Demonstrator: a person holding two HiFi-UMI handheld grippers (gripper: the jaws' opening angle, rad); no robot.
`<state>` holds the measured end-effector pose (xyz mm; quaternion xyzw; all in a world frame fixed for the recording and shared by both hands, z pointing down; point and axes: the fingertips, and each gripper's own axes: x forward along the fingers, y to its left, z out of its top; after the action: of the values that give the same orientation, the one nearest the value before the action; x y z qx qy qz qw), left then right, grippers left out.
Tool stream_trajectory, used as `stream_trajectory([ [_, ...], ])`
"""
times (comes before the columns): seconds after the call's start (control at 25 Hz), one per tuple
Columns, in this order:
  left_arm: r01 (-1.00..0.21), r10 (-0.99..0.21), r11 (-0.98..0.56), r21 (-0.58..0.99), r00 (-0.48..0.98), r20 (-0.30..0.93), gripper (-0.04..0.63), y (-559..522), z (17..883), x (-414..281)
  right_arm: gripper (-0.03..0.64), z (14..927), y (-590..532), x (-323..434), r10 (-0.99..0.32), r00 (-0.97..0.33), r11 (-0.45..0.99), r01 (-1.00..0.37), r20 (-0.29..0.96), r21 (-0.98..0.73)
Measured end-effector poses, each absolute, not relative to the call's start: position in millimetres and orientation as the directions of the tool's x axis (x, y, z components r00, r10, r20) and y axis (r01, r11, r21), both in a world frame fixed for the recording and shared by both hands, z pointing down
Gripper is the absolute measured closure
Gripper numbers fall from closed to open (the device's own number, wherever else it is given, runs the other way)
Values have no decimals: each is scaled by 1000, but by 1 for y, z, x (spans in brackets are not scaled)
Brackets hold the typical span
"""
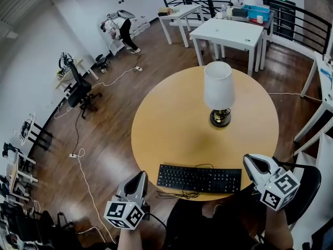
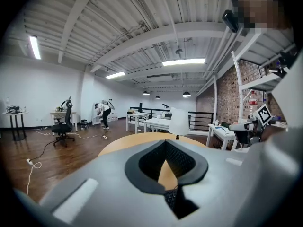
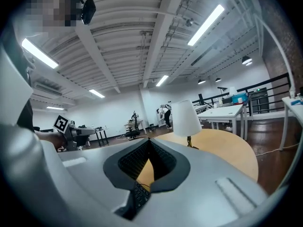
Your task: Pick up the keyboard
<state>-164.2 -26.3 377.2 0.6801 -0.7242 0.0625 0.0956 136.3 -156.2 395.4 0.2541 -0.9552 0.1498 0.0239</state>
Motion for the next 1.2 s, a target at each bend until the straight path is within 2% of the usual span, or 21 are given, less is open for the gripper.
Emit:
stream_trajectory([
  [0.12, -999, -977, 12, 30, -5, 214, 456, -43, 374, -174, 615, 394, -166, 125, -507, -853, 809, -520, 122, -275],
  [0.28, -998, -973, -41, 47, 51, 227, 456, -72, 389, -224, 615, 393, -180, 89, -560, -817, 777, -575, 136, -255],
  [0.48, -980, -952, -174, 95, 192, 240, 454, -111, 422, -288, 615, 402, -202, 51, -692, -703, 658, -707, 163, -259],
  [0.6, -961, -930, -264, 81, 276, 243, 455, -138, 421, -334, 615, 404, -205, 11, -723, -665, 611, -741, 185, -279],
  [0.72, -936, -895, -324, 140, 351, 275, 455, -158, 440, -362, 615, 390, -206, -11, -771, -607, 552, -788, 193, -274],
  [0.96, -927, -873, -347, 141, 374, 312, 454, -175, 456, -346, 615, 409, -209, 4, -779, -574, 518, -816, 250, -257],
  [1.2, -962, -893, -206, 177, 259, 368, 454, -149, 469, -294, 615, 422, -209, 72, -751, -611, 556, -790, 249, -260],
])
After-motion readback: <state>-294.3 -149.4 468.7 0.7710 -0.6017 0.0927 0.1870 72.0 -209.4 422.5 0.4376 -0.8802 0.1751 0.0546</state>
